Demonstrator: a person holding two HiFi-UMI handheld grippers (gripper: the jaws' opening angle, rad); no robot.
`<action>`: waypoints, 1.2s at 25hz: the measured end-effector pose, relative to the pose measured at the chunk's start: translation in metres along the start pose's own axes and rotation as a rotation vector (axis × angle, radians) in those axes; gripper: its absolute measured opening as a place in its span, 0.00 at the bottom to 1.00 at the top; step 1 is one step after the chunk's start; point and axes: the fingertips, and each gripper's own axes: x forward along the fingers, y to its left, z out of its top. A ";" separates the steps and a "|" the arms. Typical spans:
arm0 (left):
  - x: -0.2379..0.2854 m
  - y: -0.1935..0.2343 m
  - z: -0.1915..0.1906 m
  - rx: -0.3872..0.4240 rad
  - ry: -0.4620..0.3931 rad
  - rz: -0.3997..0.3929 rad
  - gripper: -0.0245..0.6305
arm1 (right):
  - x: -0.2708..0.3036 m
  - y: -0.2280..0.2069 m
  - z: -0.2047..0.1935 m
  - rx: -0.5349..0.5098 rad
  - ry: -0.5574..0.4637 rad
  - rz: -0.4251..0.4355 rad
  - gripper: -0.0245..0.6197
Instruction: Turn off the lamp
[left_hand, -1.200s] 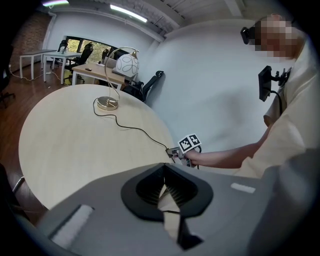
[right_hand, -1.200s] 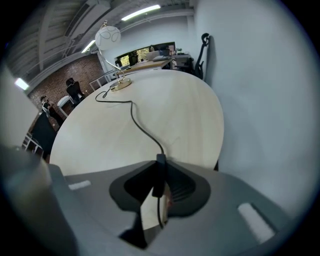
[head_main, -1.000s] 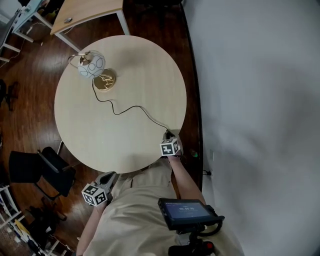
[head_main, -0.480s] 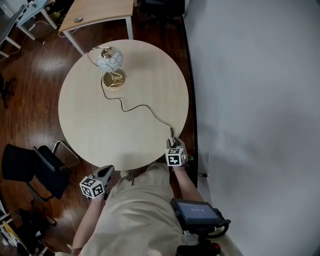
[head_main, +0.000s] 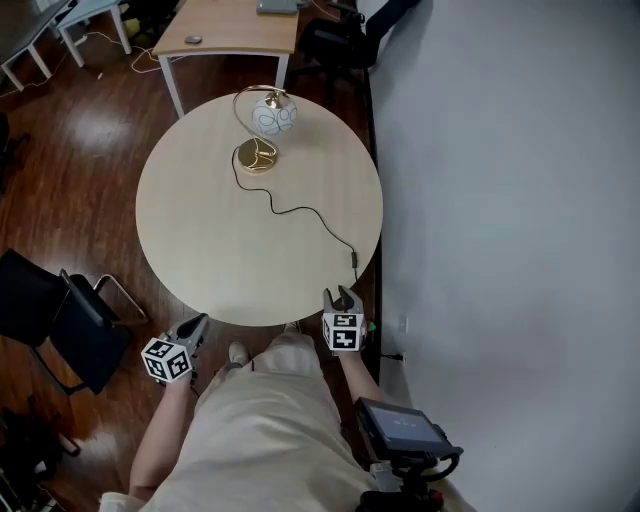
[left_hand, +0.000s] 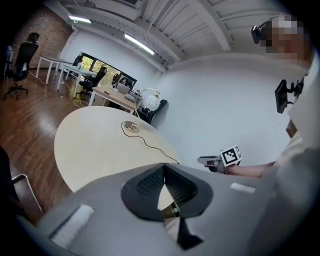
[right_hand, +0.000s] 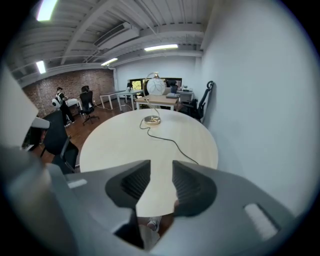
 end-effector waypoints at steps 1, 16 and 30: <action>-0.010 0.004 0.000 -0.004 -0.017 -0.003 0.04 | -0.009 0.010 0.003 -0.003 -0.014 0.002 0.25; -0.092 0.006 -0.017 0.057 -0.117 -0.079 0.04 | -0.138 0.094 0.039 -0.064 -0.173 0.038 0.25; -0.085 -0.071 -0.062 0.059 -0.076 -0.114 0.04 | -0.194 0.092 0.003 -0.072 -0.250 0.081 0.25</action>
